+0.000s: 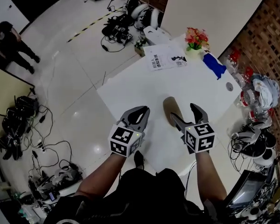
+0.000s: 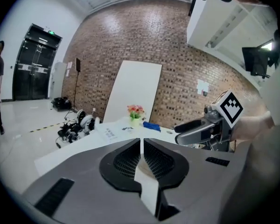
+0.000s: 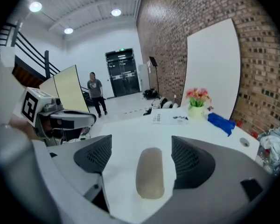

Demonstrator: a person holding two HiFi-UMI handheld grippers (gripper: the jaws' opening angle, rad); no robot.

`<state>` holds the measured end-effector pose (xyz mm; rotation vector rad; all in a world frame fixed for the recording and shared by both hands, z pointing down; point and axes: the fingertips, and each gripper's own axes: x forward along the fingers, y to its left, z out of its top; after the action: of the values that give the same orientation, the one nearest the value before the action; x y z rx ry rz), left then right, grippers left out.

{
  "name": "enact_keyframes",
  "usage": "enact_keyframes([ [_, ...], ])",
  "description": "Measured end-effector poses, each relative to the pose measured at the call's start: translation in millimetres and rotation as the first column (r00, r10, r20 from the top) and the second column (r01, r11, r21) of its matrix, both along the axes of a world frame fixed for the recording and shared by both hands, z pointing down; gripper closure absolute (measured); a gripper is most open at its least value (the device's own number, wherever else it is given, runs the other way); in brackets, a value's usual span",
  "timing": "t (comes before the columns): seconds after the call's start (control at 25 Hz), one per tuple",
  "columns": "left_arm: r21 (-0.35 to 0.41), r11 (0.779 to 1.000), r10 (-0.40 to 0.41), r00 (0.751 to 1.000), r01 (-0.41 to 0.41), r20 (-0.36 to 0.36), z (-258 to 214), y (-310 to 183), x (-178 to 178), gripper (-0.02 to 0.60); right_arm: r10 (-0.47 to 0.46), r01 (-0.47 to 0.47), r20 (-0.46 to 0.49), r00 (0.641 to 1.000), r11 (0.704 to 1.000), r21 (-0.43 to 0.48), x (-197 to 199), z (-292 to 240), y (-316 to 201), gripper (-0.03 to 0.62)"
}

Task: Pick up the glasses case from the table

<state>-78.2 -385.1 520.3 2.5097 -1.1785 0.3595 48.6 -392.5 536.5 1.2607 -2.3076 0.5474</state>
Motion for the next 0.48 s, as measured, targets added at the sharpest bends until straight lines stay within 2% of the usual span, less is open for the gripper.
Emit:
enact_keyframes([
  [0.12, -0.074, 0.997, -0.034, 0.999, 0.035, 0.016, 46.3, -4.7, -4.1, 0.545, -0.025, 0.021, -0.032, 0.999, 0.994, -0.105, -7.7, 58.8, -3.8, 0.195],
  [0.32, -0.134, 0.987, -0.076, 0.994, 0.087, 0.083, 108.2, -10.3, -13.5, 0.538, -0.036, 0.018, -0.094, 0.995, 0.982, -0.19, -11.7, 121.7, -8.1, 0.191],
  [0.48, -0.179, 0.978, -0.089, 0.99, 0.108, 0.113, 138.2, -9.6, -17.0, 0.537, -0.033, -0.001, -0.153, 0.988, 0.976, -0.218, -8.1, 153.4, -15.7, 0.191],
])
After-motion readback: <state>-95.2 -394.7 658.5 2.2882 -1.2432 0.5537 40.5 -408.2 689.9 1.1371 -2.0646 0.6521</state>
